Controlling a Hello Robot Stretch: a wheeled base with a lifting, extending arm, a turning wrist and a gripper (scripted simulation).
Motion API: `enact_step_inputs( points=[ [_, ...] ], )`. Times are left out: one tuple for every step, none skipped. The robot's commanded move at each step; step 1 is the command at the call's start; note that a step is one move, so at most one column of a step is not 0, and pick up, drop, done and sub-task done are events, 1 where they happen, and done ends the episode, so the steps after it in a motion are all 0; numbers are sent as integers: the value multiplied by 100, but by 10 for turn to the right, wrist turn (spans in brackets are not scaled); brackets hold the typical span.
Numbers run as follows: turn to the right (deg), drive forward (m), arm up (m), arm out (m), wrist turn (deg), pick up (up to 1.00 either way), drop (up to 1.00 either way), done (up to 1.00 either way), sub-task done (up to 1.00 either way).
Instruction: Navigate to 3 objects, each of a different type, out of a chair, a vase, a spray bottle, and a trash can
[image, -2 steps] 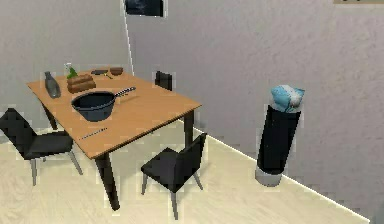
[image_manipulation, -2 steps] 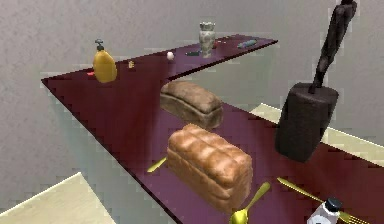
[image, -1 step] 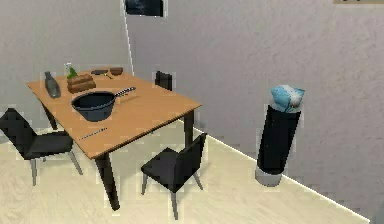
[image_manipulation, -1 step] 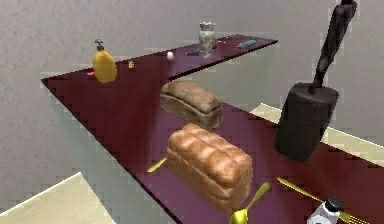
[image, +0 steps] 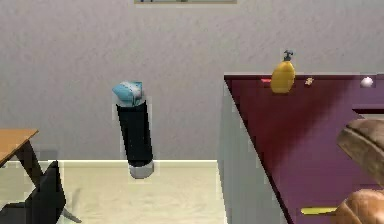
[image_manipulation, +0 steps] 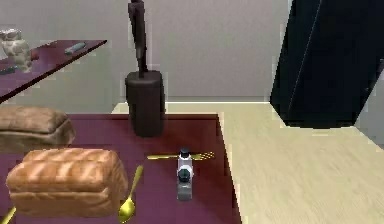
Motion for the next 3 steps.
enact_step_inputs(
  points=[
    [450, 0, 0, 0, 0, 0, 0, 0, 0],
    [-450, 0, 0, 0, 0, 0, 0, 0, 0],
    [-450, 0, 0, 0, 0, 0, 0, 0, 0]
  ],
)
